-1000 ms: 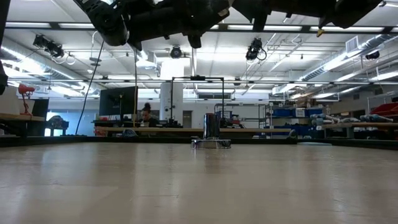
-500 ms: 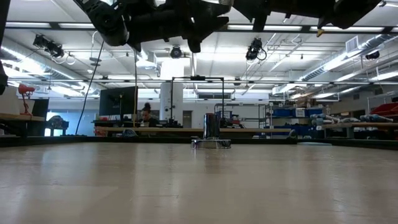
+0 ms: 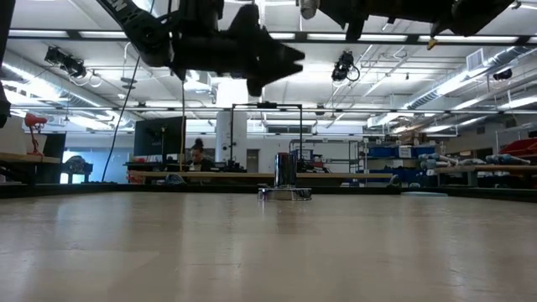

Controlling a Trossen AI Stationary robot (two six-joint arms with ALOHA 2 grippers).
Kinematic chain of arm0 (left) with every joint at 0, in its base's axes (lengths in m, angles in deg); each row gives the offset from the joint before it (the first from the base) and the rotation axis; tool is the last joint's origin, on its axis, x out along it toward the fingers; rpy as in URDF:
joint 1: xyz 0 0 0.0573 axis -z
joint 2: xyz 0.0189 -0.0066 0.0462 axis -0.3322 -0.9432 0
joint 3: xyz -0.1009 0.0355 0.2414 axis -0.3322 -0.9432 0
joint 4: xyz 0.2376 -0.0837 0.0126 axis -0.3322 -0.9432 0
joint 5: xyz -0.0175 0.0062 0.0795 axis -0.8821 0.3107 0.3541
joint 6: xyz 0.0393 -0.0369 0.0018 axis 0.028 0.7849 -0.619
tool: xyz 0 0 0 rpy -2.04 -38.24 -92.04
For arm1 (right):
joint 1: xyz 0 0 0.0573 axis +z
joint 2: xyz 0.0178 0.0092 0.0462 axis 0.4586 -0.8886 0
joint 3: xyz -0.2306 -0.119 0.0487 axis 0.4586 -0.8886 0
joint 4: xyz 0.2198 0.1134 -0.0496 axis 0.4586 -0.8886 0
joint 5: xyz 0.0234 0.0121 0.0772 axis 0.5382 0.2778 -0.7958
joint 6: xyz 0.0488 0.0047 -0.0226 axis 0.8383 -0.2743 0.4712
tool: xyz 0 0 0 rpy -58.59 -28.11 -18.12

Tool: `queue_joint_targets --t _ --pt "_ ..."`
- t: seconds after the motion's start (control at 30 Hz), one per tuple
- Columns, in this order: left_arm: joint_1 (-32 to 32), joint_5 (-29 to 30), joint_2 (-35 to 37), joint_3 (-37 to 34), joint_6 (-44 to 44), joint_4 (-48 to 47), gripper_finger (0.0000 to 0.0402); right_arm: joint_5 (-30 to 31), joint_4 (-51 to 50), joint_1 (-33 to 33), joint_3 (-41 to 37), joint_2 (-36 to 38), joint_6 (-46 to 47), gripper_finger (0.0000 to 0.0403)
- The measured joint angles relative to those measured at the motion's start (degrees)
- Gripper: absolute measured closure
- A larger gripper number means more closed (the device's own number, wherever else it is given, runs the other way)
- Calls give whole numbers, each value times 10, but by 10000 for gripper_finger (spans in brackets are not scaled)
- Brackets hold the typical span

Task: Screw lightbulb
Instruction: Insert the lightbulb into the lamp

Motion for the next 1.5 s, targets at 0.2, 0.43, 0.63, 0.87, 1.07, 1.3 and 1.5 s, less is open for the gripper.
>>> queue_joint_targets --t 0.2,0.43,0.63,0.87,1.07,1.3,1.5 --pt "-15 54 0 0 -25 -79 261 -18 -40 -22 0 1 -4 141" --pt "-18 122 0 -38 -38 -78 318 -30 -64 -39 0 -23 -4 145" --pt "-36 128 0 -101 -21 -19 384 -33 -51 -44 0 -81 -9 148" --pt "-34 128 0 -140 -8 16 393 -35 33 -46 -1 -172 -24 150" --pt "-33 126 0 -164 -9 44 399 -22 90 -52 -1 -238 -29 150" --pt "-33 126 0 -205 12 118 400 3 138 -68 -4 -296 -29 153" --pt "-33 127 0 -219 23 140 400 19 245 -87 -46 -329 -17 153"
